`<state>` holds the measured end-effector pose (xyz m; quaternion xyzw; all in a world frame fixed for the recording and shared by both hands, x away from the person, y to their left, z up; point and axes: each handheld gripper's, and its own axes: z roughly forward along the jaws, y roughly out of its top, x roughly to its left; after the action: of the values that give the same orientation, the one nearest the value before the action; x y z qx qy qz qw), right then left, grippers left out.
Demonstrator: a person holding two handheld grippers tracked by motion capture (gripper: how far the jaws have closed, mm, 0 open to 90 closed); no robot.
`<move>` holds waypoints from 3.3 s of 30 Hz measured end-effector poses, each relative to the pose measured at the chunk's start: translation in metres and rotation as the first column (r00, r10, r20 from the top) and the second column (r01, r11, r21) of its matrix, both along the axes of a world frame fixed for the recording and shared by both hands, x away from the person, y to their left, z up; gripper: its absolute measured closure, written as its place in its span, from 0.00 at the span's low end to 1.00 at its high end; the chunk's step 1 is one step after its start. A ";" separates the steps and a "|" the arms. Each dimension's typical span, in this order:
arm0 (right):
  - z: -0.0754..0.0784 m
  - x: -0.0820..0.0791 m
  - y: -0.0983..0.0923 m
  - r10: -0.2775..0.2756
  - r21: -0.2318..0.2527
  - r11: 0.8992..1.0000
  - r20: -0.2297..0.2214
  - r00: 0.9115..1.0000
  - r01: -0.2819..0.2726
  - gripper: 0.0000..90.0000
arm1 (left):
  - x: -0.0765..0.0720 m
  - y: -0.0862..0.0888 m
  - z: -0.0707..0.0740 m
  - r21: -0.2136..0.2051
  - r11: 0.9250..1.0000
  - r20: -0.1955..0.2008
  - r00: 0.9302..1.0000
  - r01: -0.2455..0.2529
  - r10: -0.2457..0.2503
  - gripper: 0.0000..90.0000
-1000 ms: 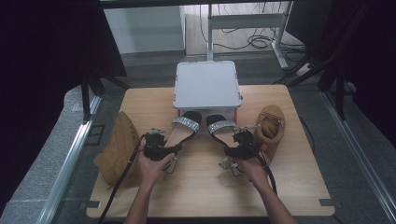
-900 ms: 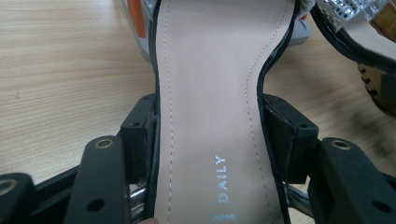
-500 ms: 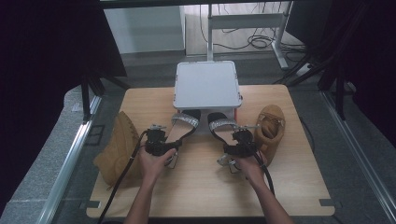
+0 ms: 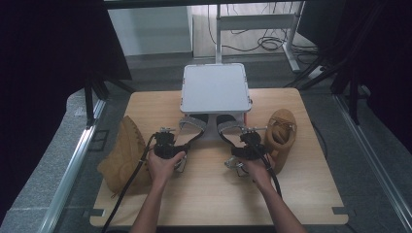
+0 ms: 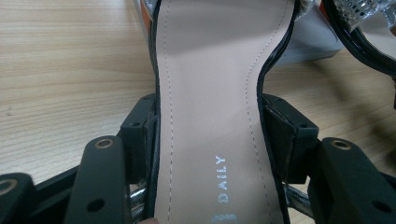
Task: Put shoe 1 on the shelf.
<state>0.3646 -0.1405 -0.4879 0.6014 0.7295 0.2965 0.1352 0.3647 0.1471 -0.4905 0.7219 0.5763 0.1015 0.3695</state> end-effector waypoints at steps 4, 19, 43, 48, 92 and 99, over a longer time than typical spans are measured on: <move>-0.001 0.001 0.006 0.002 -0.001 1.000 0.002 1.000 -0.002 0.47 | 0.002 -0.003 -0.002 -0.003 1.000 -0.006 1.000 0.003 -0.003 0.47; 0.003 0.024 0.015 -0.039 -0.017 0.999 0.008 0.999 0.039 0.47 | 0.018 -0.011 0.000 0.014 1.000 -0.003 1.000 -0.013 0.013 0.47; -0.006 0.055 0.015 -0.077 0.041 0.996 -0.033 0.997 0.078 0.47 | 0.048 -0.020 -0.005 -0.008 1.000 -0.036 0.999 -0.028 0.028 0.47; -0.009 0.058 0.016 -0.088 0.045 0.995 -0.035 0.996 0.089 0.47 | 0.053 -0.023 -0.006 -0.006 1.000 -0.043 0.999 -0.029 0.028 0.47; 0.001 0.043 0.014 0.001 -0.006 1.000 0.067 0.998 -0.001 0.30 | 0.040 -0.016 0.013 -0.065 0.997 0.000 0.999 0.044 -0.044 0.29; 0.005 0.042 0.015 -0.033 -0.030 0.999 0.122 0.992 0.037 0.29 | 0.037 -0.008 0.012 -0.072 0.996 0.016 0.999 0.043 -0.042 0.30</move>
<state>0.4063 -0.1253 -0.4834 0.5926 0.7141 0.3182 0.1941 0.4014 0.1386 -0.4789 0.7194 0.5613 0.0777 0.4017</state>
